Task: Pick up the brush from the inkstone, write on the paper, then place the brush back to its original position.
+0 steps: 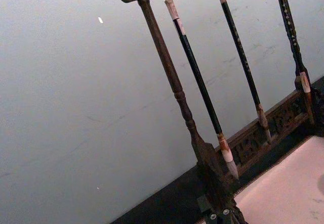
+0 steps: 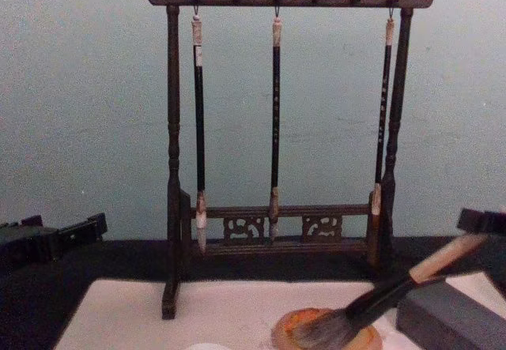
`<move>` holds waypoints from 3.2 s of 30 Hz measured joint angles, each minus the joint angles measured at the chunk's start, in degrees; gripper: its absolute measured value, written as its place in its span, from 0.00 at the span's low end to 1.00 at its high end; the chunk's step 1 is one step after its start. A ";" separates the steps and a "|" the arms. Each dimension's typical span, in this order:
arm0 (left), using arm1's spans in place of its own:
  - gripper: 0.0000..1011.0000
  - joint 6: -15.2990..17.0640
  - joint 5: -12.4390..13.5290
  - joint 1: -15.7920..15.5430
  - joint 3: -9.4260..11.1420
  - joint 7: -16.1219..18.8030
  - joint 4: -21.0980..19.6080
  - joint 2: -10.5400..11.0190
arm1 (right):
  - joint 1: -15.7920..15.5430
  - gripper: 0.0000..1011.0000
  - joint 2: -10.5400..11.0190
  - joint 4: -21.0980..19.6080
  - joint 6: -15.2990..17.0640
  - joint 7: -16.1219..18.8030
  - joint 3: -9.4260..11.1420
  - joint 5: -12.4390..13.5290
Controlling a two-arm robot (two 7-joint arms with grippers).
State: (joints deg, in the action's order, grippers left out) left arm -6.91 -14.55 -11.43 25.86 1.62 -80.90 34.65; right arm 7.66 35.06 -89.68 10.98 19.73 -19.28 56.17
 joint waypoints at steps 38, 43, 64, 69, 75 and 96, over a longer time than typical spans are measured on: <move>0.99 0.00 0.00 0.00 0.00 0.00 0.00 0.00 | 11.23 0.16 8.91 -16.99 4.52 7.52 -11.29 -19.33; 0.99 0.00 0.00 0.00 0.00 0.00 0.00 0.00 | 11.80 0.16 8.87 -18.25 4.54 9.32 -13.20 -22.38; 0.99 0.00 0.01 0.00 0.00 0.00 0.00 0.00 | 10.88 0.16 9.47 -19.96 4.56 14.03 -14.70 -28.11; 0.99 0.00 0.00 0.00 0.00 0.00 0.00 0.00 | 10.65 0.16 10.01 -18.58 4.22 15.05 -13.72 -27.56; 0.99 0.00 0.00 0.00 0.00 0.00 0.00 0.00 | 10.12 0.16 10.62 -17.50 3.75 15.43 -12.69 -26.82; 0.99 0.00 0.00 0.00 0.00 0.00 0.00 0.00 | 7.05 0.16 14.56 -14.26 -0.88 17.61 -7.71 -24.05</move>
State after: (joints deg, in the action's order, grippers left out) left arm -6.91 -14.55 -11.43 25.86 1.62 -80.90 34.65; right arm 14.71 49.62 -103.94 10.10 37.34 -26.98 32.12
